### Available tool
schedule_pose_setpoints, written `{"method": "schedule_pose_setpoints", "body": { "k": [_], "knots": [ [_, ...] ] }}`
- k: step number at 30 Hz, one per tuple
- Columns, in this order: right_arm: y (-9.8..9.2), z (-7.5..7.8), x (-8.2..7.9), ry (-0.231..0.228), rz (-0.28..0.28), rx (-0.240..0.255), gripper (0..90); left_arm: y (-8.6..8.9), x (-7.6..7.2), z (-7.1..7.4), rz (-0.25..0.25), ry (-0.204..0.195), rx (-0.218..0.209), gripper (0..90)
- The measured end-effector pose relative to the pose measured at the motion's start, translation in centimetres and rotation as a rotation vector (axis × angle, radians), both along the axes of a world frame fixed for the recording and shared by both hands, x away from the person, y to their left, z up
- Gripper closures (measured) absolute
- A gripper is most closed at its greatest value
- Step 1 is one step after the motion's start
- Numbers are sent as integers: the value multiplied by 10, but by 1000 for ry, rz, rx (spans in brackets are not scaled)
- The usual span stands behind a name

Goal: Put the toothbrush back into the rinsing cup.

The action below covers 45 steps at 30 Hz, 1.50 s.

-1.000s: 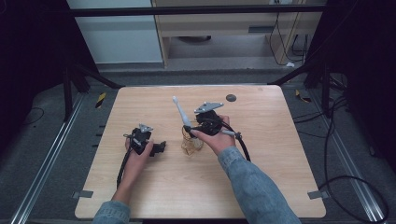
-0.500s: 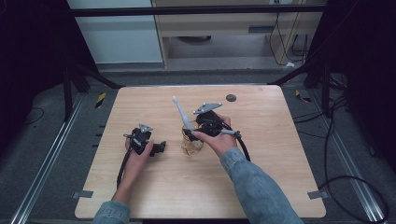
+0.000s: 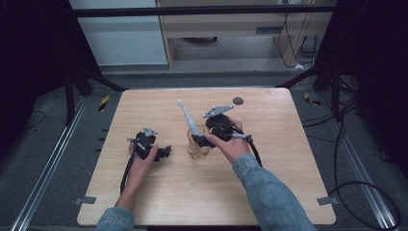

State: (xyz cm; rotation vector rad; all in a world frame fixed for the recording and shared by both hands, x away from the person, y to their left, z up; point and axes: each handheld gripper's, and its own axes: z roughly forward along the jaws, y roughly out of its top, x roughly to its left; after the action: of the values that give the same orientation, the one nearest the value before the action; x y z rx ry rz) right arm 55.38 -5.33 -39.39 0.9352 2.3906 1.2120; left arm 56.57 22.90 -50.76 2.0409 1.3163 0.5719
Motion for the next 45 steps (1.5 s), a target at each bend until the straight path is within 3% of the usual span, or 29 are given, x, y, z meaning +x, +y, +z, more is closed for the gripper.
{"method": "schedule_pose_setpoints", "body": {
  "k": [6,13,21,45],
  "knots": [
    [-11,3,-3,-8,-10,-10,160,0,0,0,0,0,0,0],
    [-19,5,-6,-30,-6,-18,142,0,0,0,1,0,-1,0],
    [-33,5,-8,-72,-66,1,87,0,0,0,0,0,0,0],
    [-67,-2,-9,-64,-161,16,72,0,0,0,-1,0,2,0]
  ]
}}
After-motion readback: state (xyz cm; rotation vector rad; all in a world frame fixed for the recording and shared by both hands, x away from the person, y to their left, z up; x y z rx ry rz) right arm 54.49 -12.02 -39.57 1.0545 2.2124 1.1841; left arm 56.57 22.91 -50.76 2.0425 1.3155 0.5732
